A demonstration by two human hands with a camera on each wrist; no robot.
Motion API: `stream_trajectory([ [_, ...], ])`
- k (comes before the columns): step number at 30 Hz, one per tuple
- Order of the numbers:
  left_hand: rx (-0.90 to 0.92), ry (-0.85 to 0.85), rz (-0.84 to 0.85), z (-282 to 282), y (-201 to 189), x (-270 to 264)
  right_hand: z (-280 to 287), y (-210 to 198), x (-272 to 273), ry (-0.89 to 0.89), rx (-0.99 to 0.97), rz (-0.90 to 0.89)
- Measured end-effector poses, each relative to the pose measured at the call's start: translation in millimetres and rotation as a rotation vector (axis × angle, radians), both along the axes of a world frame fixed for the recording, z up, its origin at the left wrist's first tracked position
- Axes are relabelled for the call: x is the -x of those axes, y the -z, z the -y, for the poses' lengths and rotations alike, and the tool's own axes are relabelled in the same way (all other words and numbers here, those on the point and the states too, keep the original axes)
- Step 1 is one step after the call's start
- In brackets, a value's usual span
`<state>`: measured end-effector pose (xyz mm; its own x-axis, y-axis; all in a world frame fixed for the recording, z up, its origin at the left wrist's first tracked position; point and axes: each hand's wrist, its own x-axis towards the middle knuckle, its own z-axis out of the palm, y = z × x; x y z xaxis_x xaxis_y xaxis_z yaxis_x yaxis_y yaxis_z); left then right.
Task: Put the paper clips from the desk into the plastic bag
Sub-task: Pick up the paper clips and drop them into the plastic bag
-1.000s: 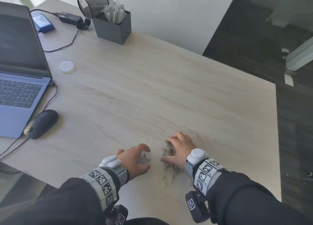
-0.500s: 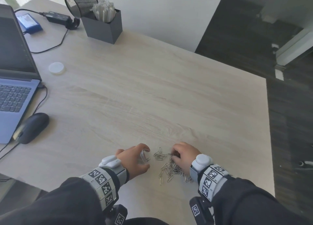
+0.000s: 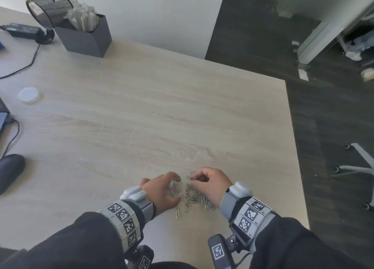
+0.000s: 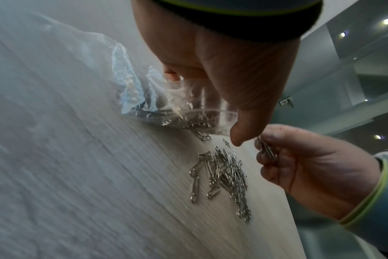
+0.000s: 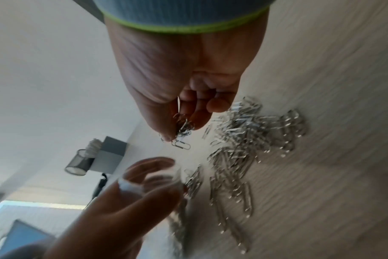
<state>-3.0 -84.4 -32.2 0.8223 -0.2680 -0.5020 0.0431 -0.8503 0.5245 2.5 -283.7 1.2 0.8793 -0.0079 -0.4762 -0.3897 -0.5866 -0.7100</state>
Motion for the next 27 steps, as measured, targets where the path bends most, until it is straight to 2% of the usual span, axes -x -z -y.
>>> stream_trajectory([
  [6, 0.005, 0.011, -0.006, 3.8, 7.9, 0.0, -27.4, -12.8, 7.0, -0.082, -0.133, -0.010],
  [10, 0.012, 0.019, 0.025, 1.0, 7.0, 0.0, -17.2, -16.2, 5.5, -0.050, -0.143, 0.013],
  [14, 0.033, 0.024, 0.078, -0.8, 1.5, 0.7, 20.0, -7.5, 1.9, -0.015, 0.094, 0.077],
  [18, 0.040, 0.018, 0.061, -4.5, -0.3, 1.9, 61.2, 10.2, 4.5, -0.221, 0.383, -0.060],
  [21, 0.026, 0.014, 0.062, -4.5, -1.5, 3.1, 72.7, 19.1, 8.6, -0.339, 0.412, -0.092],
  [27, 0.014, 0.002, 0.054, -7.1, 0.5, 5.0, 52.6, 27.7, 13.8, -0.515, 0.429, -0.013],
])
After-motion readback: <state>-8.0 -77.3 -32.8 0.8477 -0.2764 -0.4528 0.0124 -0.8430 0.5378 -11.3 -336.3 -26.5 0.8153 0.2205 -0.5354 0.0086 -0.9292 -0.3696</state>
